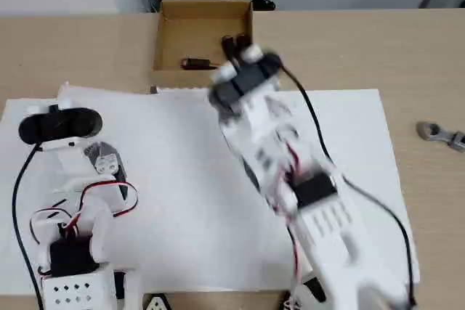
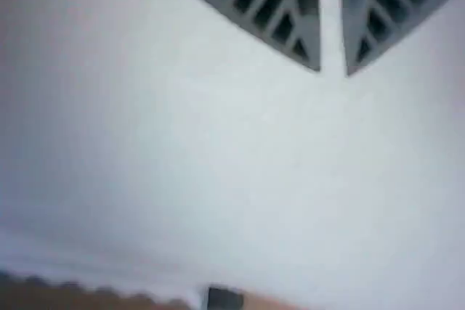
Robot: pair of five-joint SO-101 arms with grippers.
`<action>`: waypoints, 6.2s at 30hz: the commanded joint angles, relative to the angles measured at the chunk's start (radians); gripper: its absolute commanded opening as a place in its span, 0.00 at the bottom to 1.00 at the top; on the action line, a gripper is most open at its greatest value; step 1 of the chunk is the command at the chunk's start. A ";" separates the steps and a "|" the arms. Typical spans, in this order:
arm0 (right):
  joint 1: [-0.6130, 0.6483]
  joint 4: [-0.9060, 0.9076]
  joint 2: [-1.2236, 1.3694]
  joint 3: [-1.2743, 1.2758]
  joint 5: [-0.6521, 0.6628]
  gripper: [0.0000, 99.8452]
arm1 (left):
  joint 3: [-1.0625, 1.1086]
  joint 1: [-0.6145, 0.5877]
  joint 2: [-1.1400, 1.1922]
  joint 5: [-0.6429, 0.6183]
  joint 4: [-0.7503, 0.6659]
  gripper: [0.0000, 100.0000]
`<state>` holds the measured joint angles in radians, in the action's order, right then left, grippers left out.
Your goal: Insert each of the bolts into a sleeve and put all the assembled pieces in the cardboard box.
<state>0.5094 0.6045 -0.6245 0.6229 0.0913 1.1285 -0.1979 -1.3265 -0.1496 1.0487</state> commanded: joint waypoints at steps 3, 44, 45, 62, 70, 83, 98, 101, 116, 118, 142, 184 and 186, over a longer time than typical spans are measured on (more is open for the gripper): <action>-0.031 0.019 0.421 -0.523 0.008 0.00 | 0.022 0.043 -0.015 0.018 -0.018 0.01; -0.088 0.605 1.655 -2.188 -0.008 0.00 | 0.116 0.109 -0.012 0.147 -0.106 0.01; -0.091 0.657 1.644 -2.236 0.008 0.01 | 0.114 0.109 -0.014 0.129 -0.106 0.01; -0.237 1.098 0.901 -1.912 0.012 0.00 | 0.117 0.109 -0.015 0.110 -0.106 0.01; -0.306 1.076 0.188 -0.968 0.009 0.00 | 0.163 0.109 -0.015 0.110 -0.106 0.01; -0.613 0.799 -1.109 0.379 0.026 0.00 | 0.209 0.109 -0.017 0.110 -0.106 0.01; -0.690 0.585 -1.198 0.862 0.078 0.00 | 0.302 0.109 -0.017 0.103 -0.051 0.01; -0.685 0.657 -1.190 0.830 0.078 0.00 | 0.300 0.109 -0.021 0.104 -0.054 0.01; -0.604 0.776 -1.191 0.879 0.077 0.01 | 0.407 -0.052 -0.494 0.124 0.150 0.01; -0.621 0.757 -1.191 0.895 0.077 0.01 | 0.409 -0.061 -0.476 0.138 0.157 0.01; -0.633 0.733 -1.190 0.939 0.078 0.00 | 0.438 -0.064 -0.493 0.140 0.250 0.01; -0.630 0.733 -1.190 0.939 0.078 0.00 | 0.438 -0.064 -0.493 0.140 0.250 0.01; -0.630 0.733 -1.190 0.939 0.078 0.00 | 0.438 -0.064 -0.493 0.140 0.250 0.01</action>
<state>-0.1120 1.3564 -1.8044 1.5773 0.1757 1.5735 -0.2578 -1.8052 -0.0100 1.2942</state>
